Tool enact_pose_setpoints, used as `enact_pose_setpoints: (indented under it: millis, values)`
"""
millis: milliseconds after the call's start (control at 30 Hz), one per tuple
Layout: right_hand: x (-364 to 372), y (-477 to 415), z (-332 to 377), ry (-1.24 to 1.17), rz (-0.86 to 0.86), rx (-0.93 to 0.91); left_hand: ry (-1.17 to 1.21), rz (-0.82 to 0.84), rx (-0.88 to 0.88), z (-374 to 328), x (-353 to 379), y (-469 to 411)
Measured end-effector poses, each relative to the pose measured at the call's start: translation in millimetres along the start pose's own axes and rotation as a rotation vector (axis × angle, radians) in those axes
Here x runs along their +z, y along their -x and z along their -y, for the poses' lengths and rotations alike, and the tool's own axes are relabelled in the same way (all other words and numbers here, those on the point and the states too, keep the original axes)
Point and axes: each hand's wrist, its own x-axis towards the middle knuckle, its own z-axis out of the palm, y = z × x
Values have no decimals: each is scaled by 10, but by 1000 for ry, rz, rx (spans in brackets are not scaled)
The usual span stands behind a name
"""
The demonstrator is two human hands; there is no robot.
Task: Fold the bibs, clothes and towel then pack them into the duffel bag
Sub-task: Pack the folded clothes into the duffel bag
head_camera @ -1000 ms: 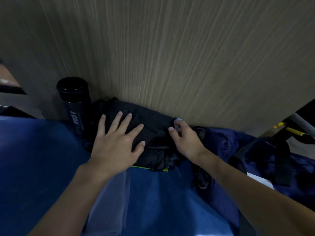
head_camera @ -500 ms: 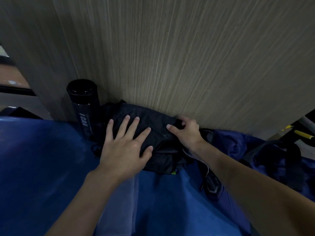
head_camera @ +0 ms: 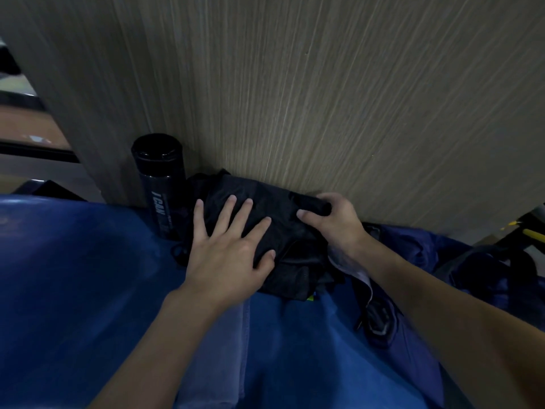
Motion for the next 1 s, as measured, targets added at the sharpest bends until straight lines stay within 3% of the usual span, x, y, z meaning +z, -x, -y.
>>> enact_pose_setpoints:
  millis: [167, 367, 467, 567, 667, 800, 900, 1000]
  values:
    - [-94, 42, 20, -153, 169, 169, -22, 2, -7, -9, -9, 7]
    - [-113, 86, 178, 36, 302, 132, -5, 36, -25, 3, -18, 5]
    - [-96, 125, 326, 66, 288, 73, 60, 49, -39, 9, -34, 1]
    - [-17, 146, 527, 66, 226, 52, 269, -27, -86, -19, -91, -7]
    - [159, 150, 721, 63, 197, 64, 721, -189, -217, -63, -203, -21]
    - [482, 234, 998, -124, 319, 117, 1266, -311, -347, -19, -360, 11]
    - [658, 305, 1080, -93, 415, 84, 1320, -305, -421, 39, -402, 26]
    - [706, 320, 1020, -121, 464, 72, 1100, -276, -415, 143, -289, 58]
